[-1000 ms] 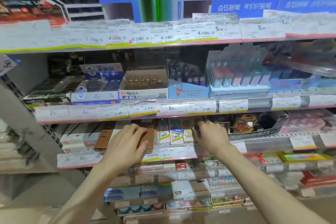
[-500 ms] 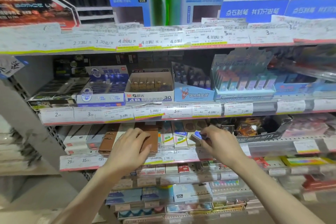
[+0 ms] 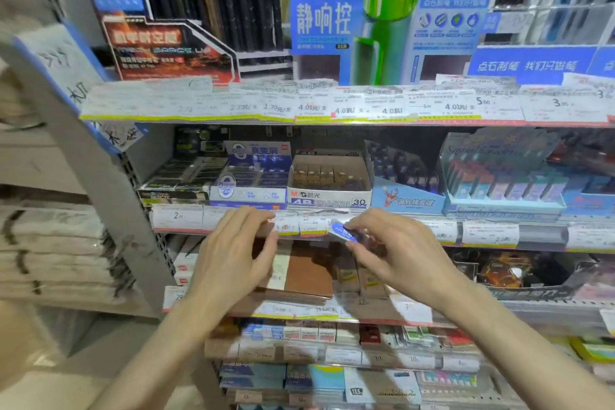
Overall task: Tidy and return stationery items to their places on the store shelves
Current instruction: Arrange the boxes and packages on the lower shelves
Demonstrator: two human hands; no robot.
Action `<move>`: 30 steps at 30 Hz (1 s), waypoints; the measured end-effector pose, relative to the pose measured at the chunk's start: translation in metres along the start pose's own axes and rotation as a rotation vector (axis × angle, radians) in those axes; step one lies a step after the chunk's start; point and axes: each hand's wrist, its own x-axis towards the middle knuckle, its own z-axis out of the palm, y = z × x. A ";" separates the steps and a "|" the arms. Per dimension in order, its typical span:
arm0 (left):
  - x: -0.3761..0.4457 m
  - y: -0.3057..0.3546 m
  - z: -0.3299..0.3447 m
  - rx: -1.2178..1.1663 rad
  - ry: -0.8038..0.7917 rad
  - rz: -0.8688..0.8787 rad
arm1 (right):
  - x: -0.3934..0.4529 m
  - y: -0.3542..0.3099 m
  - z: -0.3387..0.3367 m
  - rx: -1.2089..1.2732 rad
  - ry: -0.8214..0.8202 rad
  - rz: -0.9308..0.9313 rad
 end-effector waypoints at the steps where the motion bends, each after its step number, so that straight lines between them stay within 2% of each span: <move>1: 0.006 -0.008 -0.008 0.020 0.031 0.002 | 0.011 -0.004 -0.002 -0.008 0.016 -0.011; 5: 0.029 -0.048 -0.032 0.139 0.091 0.003 | 0.057 -0.019 -0.004 -0.042 0.043 -0.021; 12: 0.043 -0.102 -0.044 0.325 -0.057 -0.046 | 0.129 -0.050 0.014 -0.070 -0.057 0.050; 16: 0.045 -0.116 -0.044 0.313 -0.101 -0.006 | 0.158 -0.064 0.031 -0.015 -0.188 0.108; 22: 0.049 -0.126 -0.044 0.261 -0.094 0.041 | 0.192 -0.070 0.051 -0.143 -0.180 0.034; 30: 0.046 -0.135 -0.042 0.220 -0.100 0.042 | 0.211 -0.076 0.071 -0.129 -0.257 -0.009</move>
